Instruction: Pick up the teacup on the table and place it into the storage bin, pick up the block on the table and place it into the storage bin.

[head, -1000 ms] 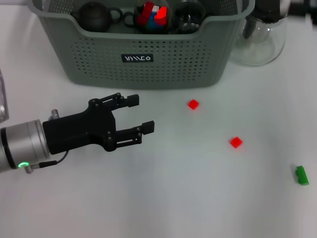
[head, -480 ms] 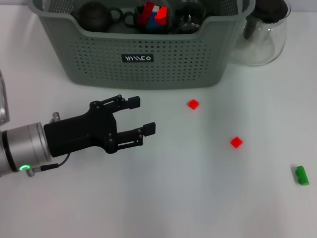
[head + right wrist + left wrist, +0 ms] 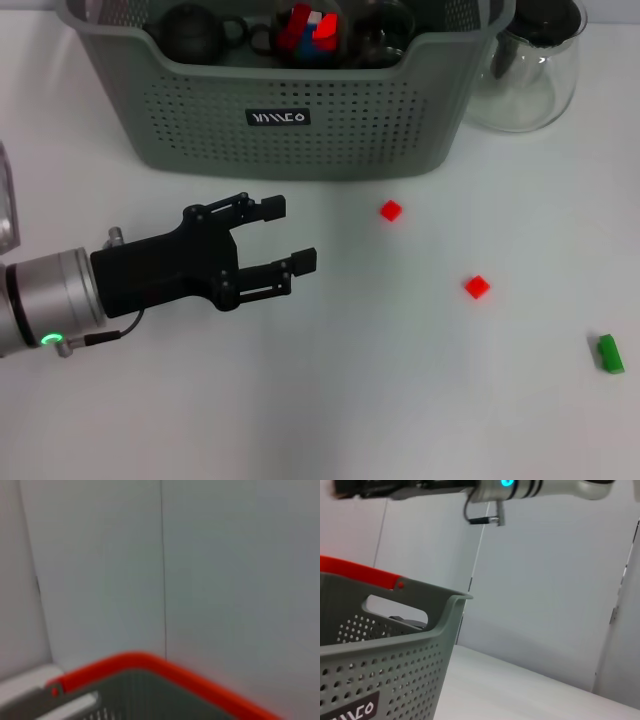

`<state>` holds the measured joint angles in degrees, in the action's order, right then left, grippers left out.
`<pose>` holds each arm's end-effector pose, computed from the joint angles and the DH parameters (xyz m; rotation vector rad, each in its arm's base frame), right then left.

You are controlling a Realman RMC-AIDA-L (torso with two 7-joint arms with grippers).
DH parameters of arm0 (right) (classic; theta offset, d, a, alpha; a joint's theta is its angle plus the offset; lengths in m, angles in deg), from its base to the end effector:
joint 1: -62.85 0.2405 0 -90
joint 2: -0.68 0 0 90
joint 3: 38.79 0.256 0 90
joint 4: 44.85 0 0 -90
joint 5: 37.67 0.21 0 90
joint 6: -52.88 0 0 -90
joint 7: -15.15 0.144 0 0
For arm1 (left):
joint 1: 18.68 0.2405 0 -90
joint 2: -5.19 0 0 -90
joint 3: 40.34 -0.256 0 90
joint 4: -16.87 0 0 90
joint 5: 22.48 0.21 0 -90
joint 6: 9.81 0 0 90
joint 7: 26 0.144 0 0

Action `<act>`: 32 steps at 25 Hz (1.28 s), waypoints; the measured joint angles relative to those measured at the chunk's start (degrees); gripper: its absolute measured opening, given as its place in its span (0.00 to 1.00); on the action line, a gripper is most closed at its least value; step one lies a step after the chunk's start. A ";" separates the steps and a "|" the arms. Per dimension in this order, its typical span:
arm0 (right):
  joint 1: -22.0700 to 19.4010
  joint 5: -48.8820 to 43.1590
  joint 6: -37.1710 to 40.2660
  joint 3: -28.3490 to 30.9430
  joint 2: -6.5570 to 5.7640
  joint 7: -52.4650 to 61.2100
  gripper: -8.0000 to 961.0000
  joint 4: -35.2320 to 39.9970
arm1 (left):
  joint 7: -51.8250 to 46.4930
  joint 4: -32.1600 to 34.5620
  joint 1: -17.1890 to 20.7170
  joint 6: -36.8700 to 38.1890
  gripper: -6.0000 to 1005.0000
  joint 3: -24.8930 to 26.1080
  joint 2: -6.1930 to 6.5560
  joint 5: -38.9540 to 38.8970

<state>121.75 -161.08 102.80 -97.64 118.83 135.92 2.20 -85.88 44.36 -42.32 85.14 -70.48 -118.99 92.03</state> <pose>0.0615 0.4926 0.0143 -2.4112 0.5526 0.4585 -0.2780 0.2660 -0.0440 -2.6279 -0.5682 -0.9787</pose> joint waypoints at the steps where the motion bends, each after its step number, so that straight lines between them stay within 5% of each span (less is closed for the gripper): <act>1: 1.16 -0.45 -0.44 -0.20 0.04 -0.53 0.47 -1.70 | 0.00 -0.20 -0.14 -0.07 0.78 0.00 0.01 0.00; 22: 7.50 -4.61 -8.44 -6.63 2.02 -0.64 0.53 -10.75 | 0.03 -0.60 0.17 -0.16 0.78 0.57 -0.01 0.01; 27: 0.42 1.99 -1.97 -6.28 1.86 -0.44 0.75 0.97 | 0.03 -0.60 0.28 0.28 0.78 1.34 0.05 0.01; 32: -14.59 16.41 11.82 -7.06 1.97 -4.14 0.84 19.80 | 0.03 -0.60 0.08 0.26 0.78 1.35 0.12 0.00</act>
<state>107.15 -144.67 114.62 -104.70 120.79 131.78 22.00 -85.85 43.76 -42.24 85.40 -69.13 -118.86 92.03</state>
